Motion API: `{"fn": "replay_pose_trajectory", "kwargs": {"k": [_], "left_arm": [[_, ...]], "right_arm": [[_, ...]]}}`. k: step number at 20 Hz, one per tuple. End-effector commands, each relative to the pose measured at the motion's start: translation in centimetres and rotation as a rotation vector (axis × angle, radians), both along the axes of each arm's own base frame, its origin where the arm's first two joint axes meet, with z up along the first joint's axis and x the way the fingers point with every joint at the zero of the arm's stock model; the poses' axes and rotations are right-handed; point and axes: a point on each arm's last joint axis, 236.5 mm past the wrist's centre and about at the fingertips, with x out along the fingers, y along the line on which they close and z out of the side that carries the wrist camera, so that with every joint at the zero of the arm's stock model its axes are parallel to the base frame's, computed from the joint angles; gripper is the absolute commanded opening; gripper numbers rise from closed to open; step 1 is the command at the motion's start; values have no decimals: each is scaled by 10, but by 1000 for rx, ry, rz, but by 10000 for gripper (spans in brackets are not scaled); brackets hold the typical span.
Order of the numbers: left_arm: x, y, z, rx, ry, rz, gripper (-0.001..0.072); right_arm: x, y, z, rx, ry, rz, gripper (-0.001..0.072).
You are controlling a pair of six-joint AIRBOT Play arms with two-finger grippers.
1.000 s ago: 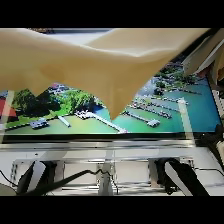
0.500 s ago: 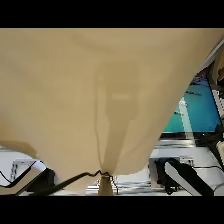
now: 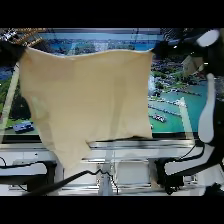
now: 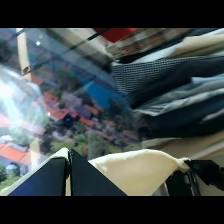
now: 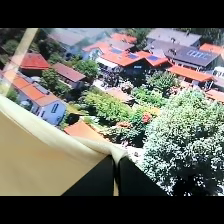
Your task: Fold the clothes and pants, and hang the long-sleeved shirts on hangers.
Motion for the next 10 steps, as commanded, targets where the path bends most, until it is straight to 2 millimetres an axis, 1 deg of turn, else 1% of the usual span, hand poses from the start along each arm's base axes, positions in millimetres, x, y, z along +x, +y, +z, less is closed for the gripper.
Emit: {"fn": "replay_pose_trajectory", "kwargs": {"k": [1, 2, 3, 4, 6, 8, 10], "left_arm": [[41, -1, -118, 15, 168, 87, 8], [44, -3, -132, 0, 183, 87, 7], [44, -3, -140, -3, 195, 85, 7], [43, -1, -142, -4, 200, 83, 7], [34, 1, -137, -29, 208, 48, 6], [15, 2, -134, -95, 249, -13, 6], [-9, 10, -135, -135, 305, -74, 6]], "right_arm": [[44, 4, -102, -4, 68, -68, 21], [48, 7, -117, -5, 80, -69, 21], [48, 11, -126, -6, 92, -64, 21], [47, 13, -129, -11, 100, -58, 21], [39, 11, -132, -11, 134, -41, 20], [18, 6, -141, -8, 233, -14, 19], [-9, -2, -152, -20, 358, 13, 20]]}}
